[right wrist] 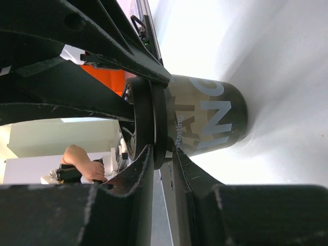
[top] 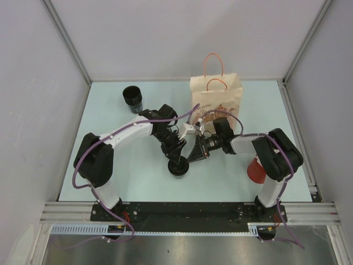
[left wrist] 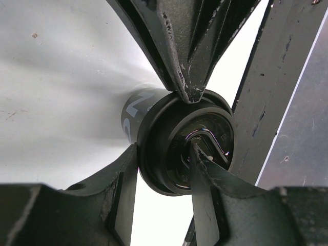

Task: Pack the takeout coffee

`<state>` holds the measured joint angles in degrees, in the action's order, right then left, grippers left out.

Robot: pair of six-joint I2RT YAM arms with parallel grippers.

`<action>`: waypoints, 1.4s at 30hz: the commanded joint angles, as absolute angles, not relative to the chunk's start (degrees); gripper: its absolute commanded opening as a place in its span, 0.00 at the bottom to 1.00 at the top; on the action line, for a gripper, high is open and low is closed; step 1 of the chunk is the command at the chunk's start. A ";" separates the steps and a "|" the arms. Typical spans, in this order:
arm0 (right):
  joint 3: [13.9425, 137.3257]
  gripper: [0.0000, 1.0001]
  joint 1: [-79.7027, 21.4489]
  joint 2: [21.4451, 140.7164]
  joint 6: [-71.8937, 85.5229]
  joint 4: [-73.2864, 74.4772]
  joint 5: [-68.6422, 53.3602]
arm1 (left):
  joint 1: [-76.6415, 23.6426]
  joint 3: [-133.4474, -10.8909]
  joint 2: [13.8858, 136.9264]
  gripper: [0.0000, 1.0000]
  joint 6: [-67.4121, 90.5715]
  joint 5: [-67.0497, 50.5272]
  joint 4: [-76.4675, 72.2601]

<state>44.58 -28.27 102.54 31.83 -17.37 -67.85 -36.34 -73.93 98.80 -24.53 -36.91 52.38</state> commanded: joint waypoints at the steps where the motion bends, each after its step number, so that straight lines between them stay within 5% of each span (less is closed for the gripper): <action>1: 43.15 0.22 -31.46 107.84 22.95 -7.92 -54.15 | -38.41 -70.05 102.13 0.45 -29.97 -23.47 50.27; 7: 44.47 0.27 -31.29 105.48 22.85 -7.47 -56.68 | -38.58 -70.05 101.87 0.45 -30.15 -23.47 50.45; 17: 46.85 0.51 -26.90 92.82 23.47 -8.44 -63.01 | -38.58 -70.05 101.78 0.45 -29.97 -24.17 50.36; 42: 48.25 0.59 -26.19 69.63 -13.36 29.62 -54.41 | -34.46 -69.69 98.52 0.42 -26.55 -26.89 52.72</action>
